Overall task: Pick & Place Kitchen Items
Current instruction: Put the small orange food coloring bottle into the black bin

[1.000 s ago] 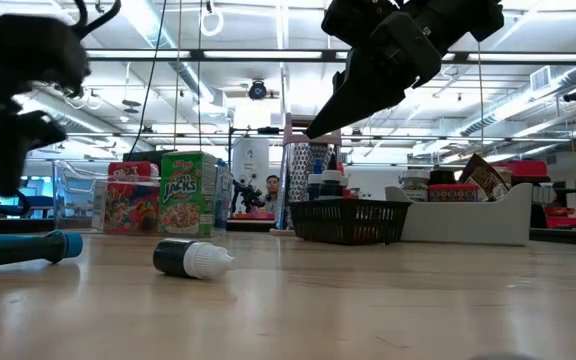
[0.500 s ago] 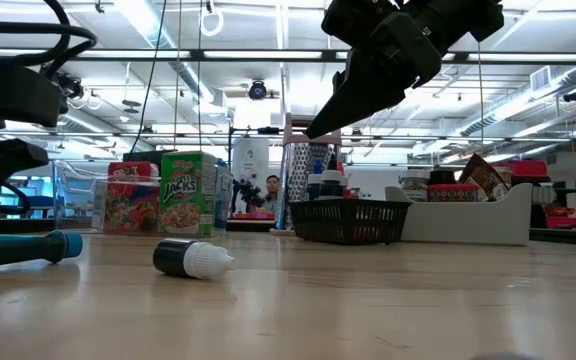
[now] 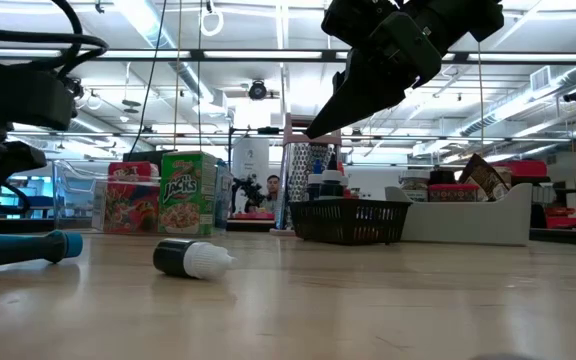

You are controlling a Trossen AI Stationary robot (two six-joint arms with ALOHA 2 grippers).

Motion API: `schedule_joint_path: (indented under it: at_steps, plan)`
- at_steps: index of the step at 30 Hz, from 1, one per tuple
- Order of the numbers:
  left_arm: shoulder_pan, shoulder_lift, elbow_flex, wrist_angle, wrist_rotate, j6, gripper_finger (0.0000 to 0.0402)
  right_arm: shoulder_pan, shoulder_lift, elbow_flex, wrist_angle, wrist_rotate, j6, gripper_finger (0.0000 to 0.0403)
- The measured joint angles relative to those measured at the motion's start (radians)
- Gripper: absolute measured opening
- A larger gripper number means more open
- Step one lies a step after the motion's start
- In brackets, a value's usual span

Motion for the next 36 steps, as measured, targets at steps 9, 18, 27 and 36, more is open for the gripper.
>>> schedule_joint_path:
  at_steps: [9, 18, 27, 36]
  plan:
    - [0.086, 0.010, -0.008, 0.235, -0.127, 0.115, 0.0101, 0.000, 0.000, 0.000, 0.000, 0.000, -0.017, 0.0149]
    - [0.282, 0.008, -0.005, 0.641, -0.133, 0.495, 0.0092, 0.000, -0.010, 0.000, -0.108, 0.000, -0.025, 0.0149]
    - [0.507, 0.014, -0.003, 1.007, 0.012, 0.776, 0.0099, 0.000, -0.138, 0.000, -0.564, 0.117, 0.146, 0.0149]
    - [0.599, 0.206, 0.113, 1.172, 0.119, 0.859, 0.0098, -0.002, -0.250, 0.000, -0.699, 0.427, 0.297, 0.0149]
